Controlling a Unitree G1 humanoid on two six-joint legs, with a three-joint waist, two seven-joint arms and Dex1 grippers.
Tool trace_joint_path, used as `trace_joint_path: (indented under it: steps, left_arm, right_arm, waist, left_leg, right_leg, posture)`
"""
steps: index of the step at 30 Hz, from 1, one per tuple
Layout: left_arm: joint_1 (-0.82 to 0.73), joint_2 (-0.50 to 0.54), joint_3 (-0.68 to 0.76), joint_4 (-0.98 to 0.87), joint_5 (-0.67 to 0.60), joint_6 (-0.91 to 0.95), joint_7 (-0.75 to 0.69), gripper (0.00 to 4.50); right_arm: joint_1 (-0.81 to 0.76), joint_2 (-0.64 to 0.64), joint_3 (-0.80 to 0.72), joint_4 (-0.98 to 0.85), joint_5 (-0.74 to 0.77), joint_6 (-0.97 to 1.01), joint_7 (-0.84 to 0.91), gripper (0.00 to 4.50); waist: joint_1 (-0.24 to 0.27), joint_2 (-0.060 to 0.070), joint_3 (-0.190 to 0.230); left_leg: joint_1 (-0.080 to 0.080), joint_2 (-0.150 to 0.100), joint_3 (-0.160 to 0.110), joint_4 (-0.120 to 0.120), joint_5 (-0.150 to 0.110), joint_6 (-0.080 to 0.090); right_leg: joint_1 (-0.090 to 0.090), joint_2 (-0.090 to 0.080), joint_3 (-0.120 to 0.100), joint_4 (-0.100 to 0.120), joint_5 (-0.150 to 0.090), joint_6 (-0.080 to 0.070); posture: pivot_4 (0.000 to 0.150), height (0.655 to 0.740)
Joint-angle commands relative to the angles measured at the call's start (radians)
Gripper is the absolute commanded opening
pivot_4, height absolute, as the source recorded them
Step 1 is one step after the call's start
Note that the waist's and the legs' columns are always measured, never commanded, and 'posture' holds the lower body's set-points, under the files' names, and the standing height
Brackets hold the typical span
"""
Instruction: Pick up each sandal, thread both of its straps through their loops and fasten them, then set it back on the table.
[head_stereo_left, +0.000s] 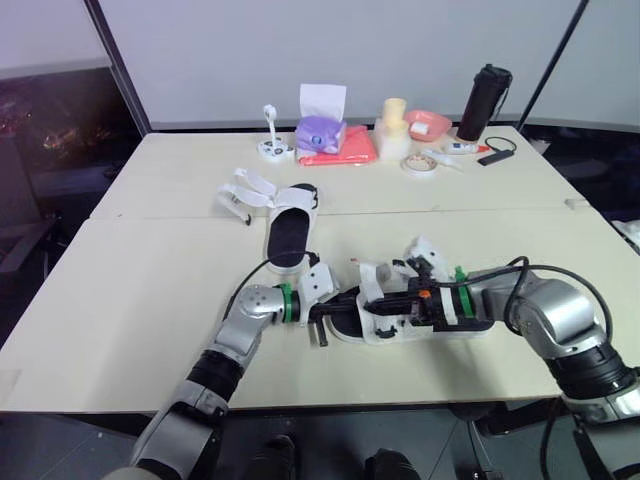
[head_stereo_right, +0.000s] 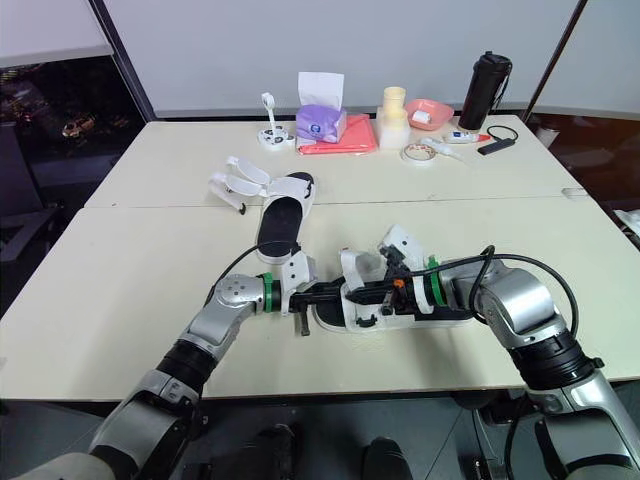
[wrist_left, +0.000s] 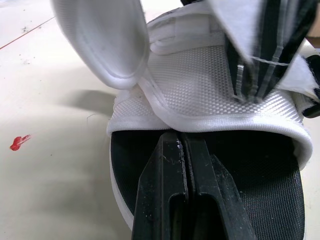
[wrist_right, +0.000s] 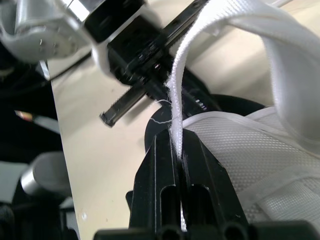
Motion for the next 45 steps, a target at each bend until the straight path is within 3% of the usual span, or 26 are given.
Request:
trace_joint_path:
  steps: [1,18,21,25,28,39,45]
  left_arm:
    - [0.013,-0.002,-0.027,0.023,0.024,0.009,0.002,0.00]
    - [0.004,-0.006,-0.025,0.039,0.024,-0.001,0.003,0.00]
    - [0.001,-0.008,-0.026,0.043,0.025,-0.003,0.002,0.00]
    - [-0.002,-0.007,-0.025,0.048,0.025,-0.007,0.000,0.00]
    - [-0.003,-0.007,-0.025,0.051,0.025,-0.010,0.001,0.00]
    - [-0.003,-0.009,-0.023,0.057,0.025,-0.020,0.004,0.00]
    - [-0.004,-0.010,-0.024,0.068,0.025,-0.029,0.002,0.00]
  right_arm:
    - [0.028,-0.057,0.027,-0.034,-0.039,-0.005,0.038,0.01]
    - [0.126,-0.114,0.057,-0.151,-0.137,-0.085,0.057,0.01]
    - [0.136,-0.135,0.071,-0.164,-0.163,-0.107,0.062,0.98]
    - [0.135,-0.152,0.062,-0.192,-0.180,-0.119,0.061,3.13]
    - [0.128,-0.185,0.024,-0.238,-0.171,-0.115,0.069,4.47]
    - [0.186,-0.308,-0.305,-0.440,0.020,0.053,0.047,4.47]
    - [0.409,-0.269,-0.477,-0.557,0.148,0.188,-0.018,4.47]
  waist:
    - [0.003,0.000,0.000]
    - [0.024,-0.001,0.000]
    - [0.024,-0.001,0.000]
    - [0.022,-0.001,0.000]
    - [0.022,-0.001,0.000]
    - [0.022,-0.001,0.000]
    - [0.023,-0.001,0.000]
  left_leg:
    - [0.000,0.000,0.000,0.000,0.000,0.000]
    - [0.000,0.000,0.000,0.000,0.000,0.000]
    - [0.000,0.000,0.000,0.000,0.000,0.000]
    - [0.000,0.000,0.001,0.000,0.000,0.000]
    - [0.000,0.001,0.001,0.000,0.000,0.000]
    - [-0.001,0.001,0.001,0.000,0.000,0.000]
    - [-0.002,0.001,0.001,-0.001,0.000,0.000]
  right_leg:
    - [0.000,0.000,0.000,0.000,0.000,0.000]
    - [0.000,0.000,0.000,-0.001,0.000,0.000]
    - [0.000,0.000,0.000,-0.001,0.000,0.000]
    - [0.000,0.000,0.000,-0.001,0.000,0.000]
    - [0.001,0.000,0.000,-0.001,0.000,0.000]
    - [0.000,-0.001,0.000,-0.001,0.000,0.000]
    - [-0.001,-0.001,0.000,-0.002,0.000,0.000]
  posture:
    - [0.150,0.7344]
    - [0.150,0.7344]
    - [0.150,0.7344]
    - [0.150,0.7344]
    - [0.150,0.7344]
    - [0.150,0.7344]
    - [0.150,0.7344]
